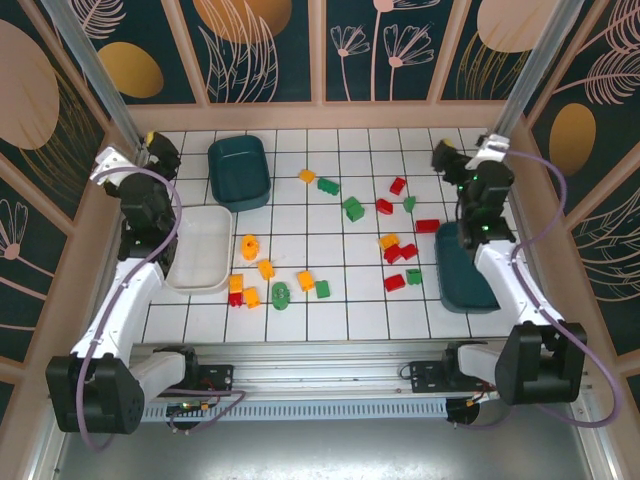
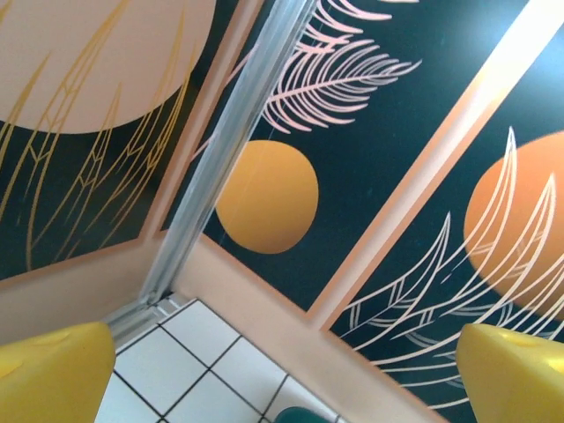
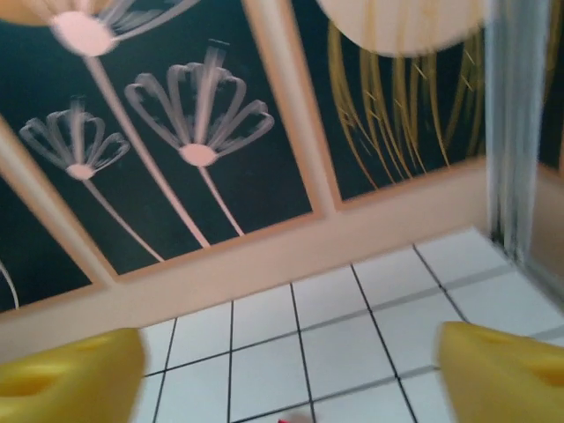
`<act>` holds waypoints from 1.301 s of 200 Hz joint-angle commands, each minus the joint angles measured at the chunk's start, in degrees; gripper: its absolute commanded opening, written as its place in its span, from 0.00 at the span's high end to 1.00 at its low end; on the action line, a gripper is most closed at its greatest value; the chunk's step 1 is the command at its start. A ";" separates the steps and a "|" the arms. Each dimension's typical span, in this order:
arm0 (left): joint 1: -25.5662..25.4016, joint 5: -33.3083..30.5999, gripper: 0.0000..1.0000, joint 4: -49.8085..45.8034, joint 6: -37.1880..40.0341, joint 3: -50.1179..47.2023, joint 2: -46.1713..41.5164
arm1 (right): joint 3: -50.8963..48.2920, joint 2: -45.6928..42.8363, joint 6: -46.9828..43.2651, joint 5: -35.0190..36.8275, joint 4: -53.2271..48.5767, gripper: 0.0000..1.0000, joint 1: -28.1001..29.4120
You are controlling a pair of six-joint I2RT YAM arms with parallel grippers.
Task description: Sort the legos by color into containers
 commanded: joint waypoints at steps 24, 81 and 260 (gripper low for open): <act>0.30 12.56 0.28 -28.76 2.63 24.00 22.30 | 3.16 6.21 1.94 8.25 -25.93 0.32 -4.08; 0.35 25.69 0.35 -40.28 2.33 37.96 41.77 | -2.70 5.86 3.80 14.15 -30.69 0.20 -13.07; 0.37 26.94 0.36 -35.92 0.55 28.17 39.08 | -10.68 12.58 5.25 3.72 -23.84 0.55 -19.91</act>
